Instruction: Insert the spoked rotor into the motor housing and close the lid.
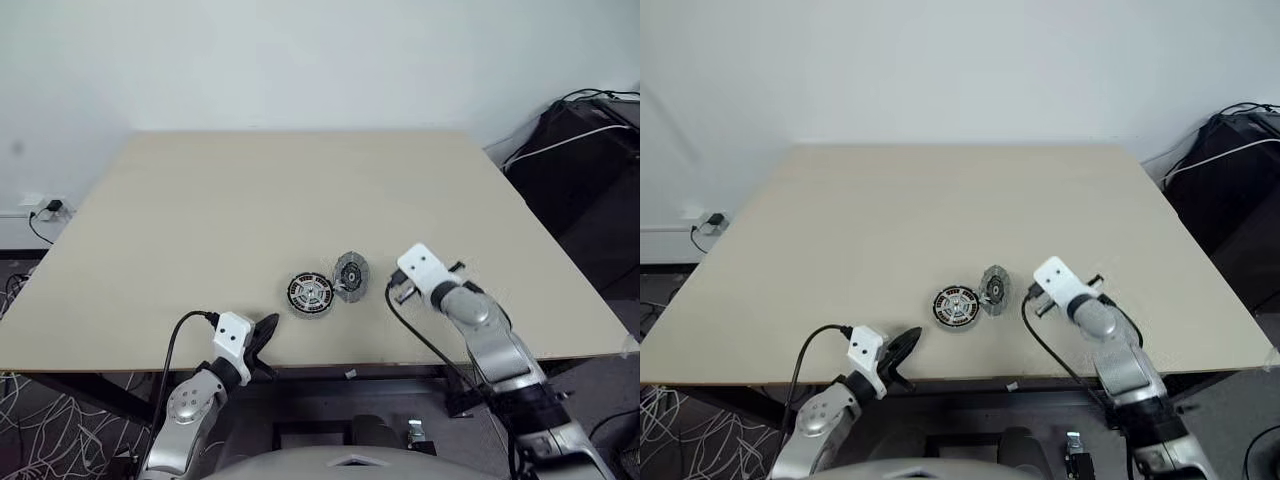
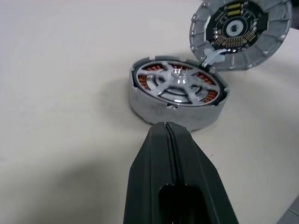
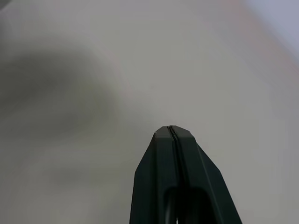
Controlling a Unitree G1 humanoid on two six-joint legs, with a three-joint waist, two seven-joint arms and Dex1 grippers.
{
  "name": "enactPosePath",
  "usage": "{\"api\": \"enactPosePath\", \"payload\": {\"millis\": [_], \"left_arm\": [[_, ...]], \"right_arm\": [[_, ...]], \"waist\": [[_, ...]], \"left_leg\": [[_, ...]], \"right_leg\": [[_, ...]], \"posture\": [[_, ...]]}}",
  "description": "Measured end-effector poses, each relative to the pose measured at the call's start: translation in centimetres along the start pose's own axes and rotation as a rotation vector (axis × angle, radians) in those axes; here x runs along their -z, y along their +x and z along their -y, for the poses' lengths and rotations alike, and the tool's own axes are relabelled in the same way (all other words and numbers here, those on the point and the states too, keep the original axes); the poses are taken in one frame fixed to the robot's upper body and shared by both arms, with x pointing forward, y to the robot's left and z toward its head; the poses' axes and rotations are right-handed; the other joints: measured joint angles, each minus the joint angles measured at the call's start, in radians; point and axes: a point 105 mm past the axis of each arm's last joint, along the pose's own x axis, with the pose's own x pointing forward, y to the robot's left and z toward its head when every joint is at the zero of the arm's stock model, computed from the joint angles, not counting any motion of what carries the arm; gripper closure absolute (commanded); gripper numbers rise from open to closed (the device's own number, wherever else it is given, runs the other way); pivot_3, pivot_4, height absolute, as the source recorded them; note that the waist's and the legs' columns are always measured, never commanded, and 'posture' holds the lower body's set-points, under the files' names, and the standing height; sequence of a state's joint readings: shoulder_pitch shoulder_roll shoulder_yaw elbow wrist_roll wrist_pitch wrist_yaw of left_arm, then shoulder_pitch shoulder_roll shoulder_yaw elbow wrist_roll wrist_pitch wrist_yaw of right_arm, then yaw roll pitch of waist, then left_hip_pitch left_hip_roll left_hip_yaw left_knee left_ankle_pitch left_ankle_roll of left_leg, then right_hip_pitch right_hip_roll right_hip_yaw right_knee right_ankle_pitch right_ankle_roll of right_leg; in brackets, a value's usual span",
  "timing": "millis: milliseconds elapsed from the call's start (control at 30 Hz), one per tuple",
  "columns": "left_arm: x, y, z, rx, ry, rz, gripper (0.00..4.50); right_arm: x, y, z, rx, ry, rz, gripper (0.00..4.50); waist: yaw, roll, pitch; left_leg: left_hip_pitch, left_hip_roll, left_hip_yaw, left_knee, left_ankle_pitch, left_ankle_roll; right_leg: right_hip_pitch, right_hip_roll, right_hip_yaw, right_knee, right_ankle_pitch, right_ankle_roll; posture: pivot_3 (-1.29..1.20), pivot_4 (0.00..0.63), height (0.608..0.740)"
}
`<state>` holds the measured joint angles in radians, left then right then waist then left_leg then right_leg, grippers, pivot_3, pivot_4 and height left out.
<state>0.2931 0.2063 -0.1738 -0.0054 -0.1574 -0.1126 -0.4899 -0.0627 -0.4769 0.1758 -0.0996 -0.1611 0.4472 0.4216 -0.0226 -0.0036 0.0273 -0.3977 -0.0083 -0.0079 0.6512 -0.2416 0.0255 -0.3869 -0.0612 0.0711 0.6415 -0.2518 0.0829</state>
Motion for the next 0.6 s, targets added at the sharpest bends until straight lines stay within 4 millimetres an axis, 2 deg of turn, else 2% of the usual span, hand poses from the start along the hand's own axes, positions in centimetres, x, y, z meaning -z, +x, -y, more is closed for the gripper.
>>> {"api": "enactPosePath", "payload": {"millis": [67,200,400,600], "left_arm": [[-0.1,0.0,0.0,0.004,0.001,-0.002,4.50],[0.1,0.0,0.2,0.015,-0.005,-0.013,4.50],[0.3,-0.1,0.1,0.016,-0.004,-0.027,4.50],[0.6,-0.4,0.1,0.012,-0.009,-0.040,4.50]], "right_arm": [[-0.5,-0.4,-1.5,-0.072,0.039,0.036,4.49],[-2.3,-0.4,-2.7,-0.126,0.104,0.124,4.49],[-3.8,-0.4,-3.8,-0.188,0.195,0.196,4.49],[-6.3,-0.5,-4.7,-0.283,0.264,0.296,4.49]], "waist": [[-0.003,0.000,0.000],[-0.004,-0.001,0.000],[0.001,-0.001,0.000],[-0.001,-0.001,0.000]], "left_leg": [[0.001,0.000,0.000,0.000,0.000,0.000],[0.002,0.002,-0.001,0.002,0.000,0.000],[0.002,0.001,-0.001,0.002,0.000,0.000],[0.002,0.002,-0.002,0.001,0.000,0.000]], "right_leg": [[0.001,0.000,0.000,0.000,-0.003,0.005],[0.003,0.000,0.000,0.000,-0.003,0.005],[0.003,-0.001,-0.001,0.000,-0.002,0.005],[0.003,-0.001,-0.001,0.000,-0.002,0.005]], "posture": [[0.00,0.000,0.740],[0.00,0.000,0.740],[0.00,0.000,0.740],[0.00,0.000,0.740]]}}
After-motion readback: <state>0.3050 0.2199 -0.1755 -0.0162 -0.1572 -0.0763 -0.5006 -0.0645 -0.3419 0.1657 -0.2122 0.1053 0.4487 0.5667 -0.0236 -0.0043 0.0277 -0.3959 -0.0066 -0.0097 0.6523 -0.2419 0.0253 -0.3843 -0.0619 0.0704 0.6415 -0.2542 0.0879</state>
